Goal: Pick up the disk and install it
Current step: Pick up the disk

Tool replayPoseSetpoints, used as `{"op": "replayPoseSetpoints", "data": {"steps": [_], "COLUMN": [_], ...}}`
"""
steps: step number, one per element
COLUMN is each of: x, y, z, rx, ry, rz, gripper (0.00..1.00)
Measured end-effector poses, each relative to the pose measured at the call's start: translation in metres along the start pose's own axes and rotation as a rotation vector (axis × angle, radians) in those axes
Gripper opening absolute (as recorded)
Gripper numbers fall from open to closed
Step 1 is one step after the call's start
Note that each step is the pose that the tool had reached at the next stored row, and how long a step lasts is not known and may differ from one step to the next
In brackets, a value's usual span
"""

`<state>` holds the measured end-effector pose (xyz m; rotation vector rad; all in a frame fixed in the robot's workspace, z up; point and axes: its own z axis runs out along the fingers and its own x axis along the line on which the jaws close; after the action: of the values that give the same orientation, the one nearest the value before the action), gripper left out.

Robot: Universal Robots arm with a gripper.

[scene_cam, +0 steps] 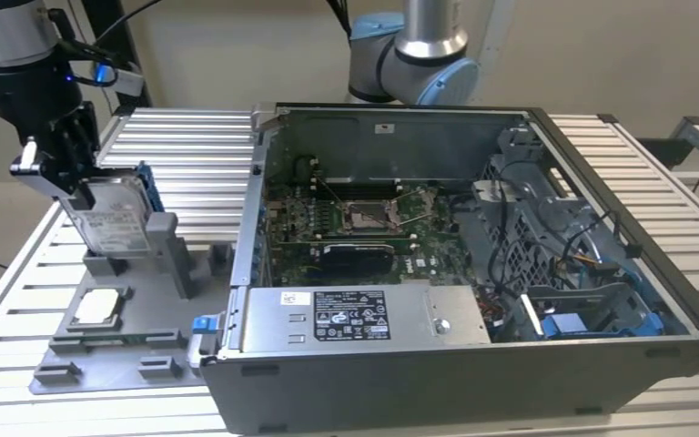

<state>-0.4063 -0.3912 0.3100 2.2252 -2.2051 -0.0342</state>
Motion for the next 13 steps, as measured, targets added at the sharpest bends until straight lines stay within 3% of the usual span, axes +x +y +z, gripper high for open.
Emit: {"op": "replayPoseSetpoints", "data": {"steps": [13], "x": [-0.0003], "y": [0.0006], "z": [-0.0296], "rx": [0.0000], "ry": [0.0000], "rz": [0.000], "gripper": [0.00]}}
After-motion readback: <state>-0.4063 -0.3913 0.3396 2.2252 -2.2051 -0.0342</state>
